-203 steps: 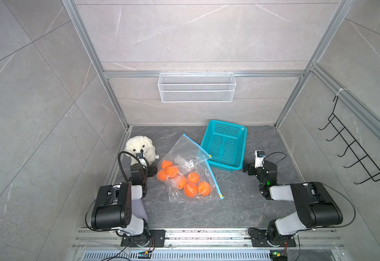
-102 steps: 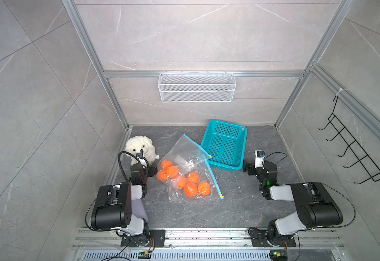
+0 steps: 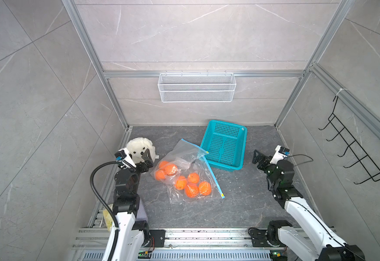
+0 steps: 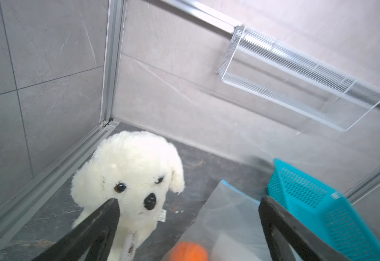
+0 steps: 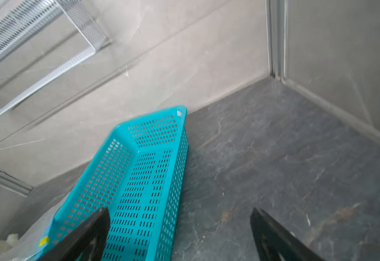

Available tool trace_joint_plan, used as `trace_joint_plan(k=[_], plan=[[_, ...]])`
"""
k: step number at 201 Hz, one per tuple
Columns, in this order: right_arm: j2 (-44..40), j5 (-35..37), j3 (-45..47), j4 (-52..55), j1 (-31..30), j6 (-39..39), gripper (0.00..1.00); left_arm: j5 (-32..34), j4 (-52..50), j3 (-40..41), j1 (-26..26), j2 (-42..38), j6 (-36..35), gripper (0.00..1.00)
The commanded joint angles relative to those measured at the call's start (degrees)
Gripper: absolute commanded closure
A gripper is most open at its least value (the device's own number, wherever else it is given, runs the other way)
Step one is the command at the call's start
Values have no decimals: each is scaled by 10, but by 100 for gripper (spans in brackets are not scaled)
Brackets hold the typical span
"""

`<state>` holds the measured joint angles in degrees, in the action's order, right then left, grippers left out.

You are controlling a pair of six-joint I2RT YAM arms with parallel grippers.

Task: Open the zip-top bag and take out the orange
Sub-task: Adjust the basket at the center of the board, then adjust the zipper food storage bag at the center of the board.

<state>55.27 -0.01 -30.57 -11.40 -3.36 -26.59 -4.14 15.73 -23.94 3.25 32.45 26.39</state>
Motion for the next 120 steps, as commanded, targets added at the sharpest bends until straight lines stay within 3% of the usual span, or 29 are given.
trace_joint_plan(k=[1, 19, 30, 41, 58, 81, 120], plan=[[70, -152, -77, 168, -1, -10, 0, -113, 24, 67, -2, -40, 181, 0], [83, -247, -64, 102, -2, -27, 4, -216, 14, 53, -10, -36, 217, 0], [65, -218, -53, 102, -22, -37, 4, -253, -43, 38, -23, -31, 215, 1], [54, -156, -70, 167, -52, -17, 4, -249, -86, 36, -51, -36, 204, 5], [55, -83, -96, 246, -89, -12, 4, -177, -178, 30, -122, -50, 168, 10], [80, 16, -117, 301, -146, -4, 6, -71, -222, 33, -234, -51, 149, 12], [175, 40, -173, 338, -173, 7, 9, 82, -203, 48, -404, 37, 160, 15]])
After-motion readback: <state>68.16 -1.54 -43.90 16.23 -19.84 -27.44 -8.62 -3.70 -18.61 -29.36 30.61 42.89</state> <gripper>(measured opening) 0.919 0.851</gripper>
